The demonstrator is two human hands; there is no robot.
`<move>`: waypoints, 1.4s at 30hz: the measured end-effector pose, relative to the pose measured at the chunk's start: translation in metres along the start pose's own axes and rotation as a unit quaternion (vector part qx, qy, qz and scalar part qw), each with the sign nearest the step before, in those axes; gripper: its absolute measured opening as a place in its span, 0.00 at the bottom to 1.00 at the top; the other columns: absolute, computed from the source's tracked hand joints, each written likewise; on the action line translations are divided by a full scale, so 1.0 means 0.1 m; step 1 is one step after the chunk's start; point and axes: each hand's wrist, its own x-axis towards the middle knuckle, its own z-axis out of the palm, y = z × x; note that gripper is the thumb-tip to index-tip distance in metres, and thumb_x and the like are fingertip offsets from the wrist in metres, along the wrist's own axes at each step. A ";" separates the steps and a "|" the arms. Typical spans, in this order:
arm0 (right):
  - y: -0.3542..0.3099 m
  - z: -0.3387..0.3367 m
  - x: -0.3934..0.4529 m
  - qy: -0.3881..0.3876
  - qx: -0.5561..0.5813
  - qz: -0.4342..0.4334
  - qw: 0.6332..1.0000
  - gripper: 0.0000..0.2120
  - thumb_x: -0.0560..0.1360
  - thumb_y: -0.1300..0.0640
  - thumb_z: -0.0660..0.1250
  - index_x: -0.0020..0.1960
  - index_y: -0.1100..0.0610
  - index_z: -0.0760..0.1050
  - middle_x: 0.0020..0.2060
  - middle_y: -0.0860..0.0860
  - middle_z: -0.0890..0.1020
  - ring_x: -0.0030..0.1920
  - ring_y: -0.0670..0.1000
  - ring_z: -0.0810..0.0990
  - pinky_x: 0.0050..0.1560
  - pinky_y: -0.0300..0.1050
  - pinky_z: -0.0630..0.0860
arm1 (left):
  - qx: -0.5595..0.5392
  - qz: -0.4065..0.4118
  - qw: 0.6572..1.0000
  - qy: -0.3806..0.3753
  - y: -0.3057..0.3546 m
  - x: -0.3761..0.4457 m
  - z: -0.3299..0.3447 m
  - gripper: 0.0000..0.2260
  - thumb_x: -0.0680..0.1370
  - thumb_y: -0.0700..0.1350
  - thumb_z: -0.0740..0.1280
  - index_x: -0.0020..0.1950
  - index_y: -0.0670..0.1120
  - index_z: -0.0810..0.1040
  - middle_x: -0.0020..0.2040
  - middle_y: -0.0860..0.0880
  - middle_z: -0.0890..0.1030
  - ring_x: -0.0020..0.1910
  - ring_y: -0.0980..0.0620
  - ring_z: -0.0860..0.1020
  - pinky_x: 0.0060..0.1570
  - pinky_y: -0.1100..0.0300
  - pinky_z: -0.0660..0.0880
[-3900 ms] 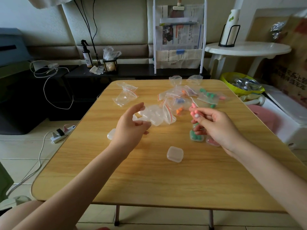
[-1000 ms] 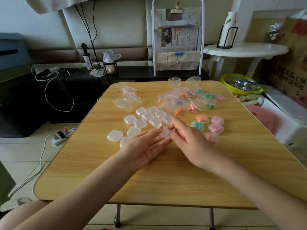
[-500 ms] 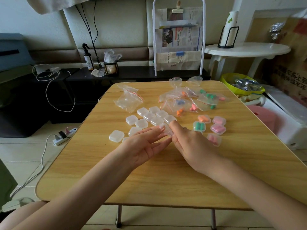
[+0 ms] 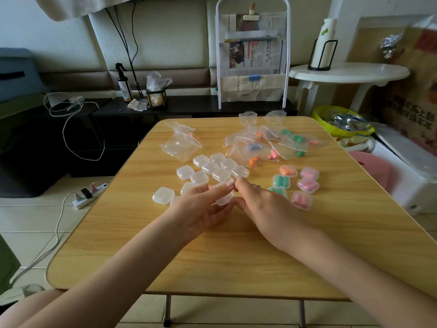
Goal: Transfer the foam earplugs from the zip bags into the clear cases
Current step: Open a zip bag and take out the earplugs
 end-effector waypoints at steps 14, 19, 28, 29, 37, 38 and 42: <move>-0.04 0.07 -0.04 -0.050 0.050 0.053 0.996 0.16 0.81 0.49 0.51 0.68 0.48 0.55 0.36 0.46 0.73 0.36 0.54 0.78 0.31 0.45 0.68 | 0.060 0.001 0.998 -0.016 -0.01 -0.01 -0.02 0.27 0.70 0.46 0.73 0.63 0.34 0.71 0.48 0.41 0.80 0.45 0.48 0.82 0.46 0.60 0.80; 0.08 0.07 -0.03 0.009 0.053 0.099 0.994 0.12 0.82 0.51 0.53 0.63 0.54 0.64 0.38 0.49 0.78 0.38 0.56 0.80 0.33 0.48 0.73 | -0.080 -0.040 0.993 -0.079 0.00 0.01 0.01 0.16 0.73 0.44 0.67 0.57 0.37 0.74 0.49 0.40 0.80 0.47 0.46 0.81 0.50 0.56 0.80; 0.07 0.05 -0.04 -0.007 0.018 0.066 0.998 0.12 0.82 0.54 0.53 0.64 0.55 0.66 0.40 0.53 0.79 0.38 0.55 0.78 0.34 0.48 0.72 | -0.058 -0.001 0.998 -0.016 -0.06 0.07 -0.02 0.07 0.66 0.43 0.70 0.39 0.39 0.81 0.36 0.43 0.83 0.35 0.51 0.83 0.42 0.61 0.81; 0.07 0.06 -0.04 -0.001 0.027 0.069 0.997 0.11 0.82 0.55 0.54 0.62 0.57 0.67 0.36 0.50 0.78 0.35 0.51 0.77 0.32 0.46 0.69 | -0.053 0.004 0.998 -0.018 -0.07 0.07 -0.02 0.06 0.66 0.43 0.70 0.37 0.40 0.81 0.36 0.43 0.83 0.35 0.51 0.83 0.41 0.61 0.81; 0.26 0.08 -0.01 0.101 0.143 0.185 0.967 0.10 0.82 0.60 0.54 0.45 0.54 0.72 0.34 0.45 0.78 0.34 0.43 0.75 0.36 0.37 0.69 | 0.058 -0.013 0.993 -0.105 -0.08 -0.03 0.03 0.15 0.71 0.41 0.68 0.55 0.36 0.79 0.50 0.37 0.82 0.49 0.46 0.83 0.49 0.58 0.80; 0.25 0.07 0.00 0.092 0.156 0.189 0.965 0.11 0.82 0.60 0.54 0.45 0.54 0.72 0.35 0.44 0.78 0.35 0.39 0.76 0.37 0.32 0.69 | 0.070 -0.024 0.990 -0.122 -0.08 -0.05 0.04 0.15 0.71 0.40 0.68 0.56 0.37 0.78 0.52 0.38 0.82 0.50 0.46 0.82 0.50 0.57 0.80; 0.22 0.07 0.01 0.084 0.158 0.204 0.962 0.11 0.82 0.59 0.55 0.46 0.58 0.75 0.34 0.39 0.75 0.34 0.34 0.74 0.35 0.27 0.65 | 0.056 -0.020 0.992 -0.108 -0.11 -0.05 0.07 0.09 0.72 0.39 0.68 0.51 0.39 0.76 0.51 0.39 0.82 0.48 0.46 0.83 0.47 0.58 0.80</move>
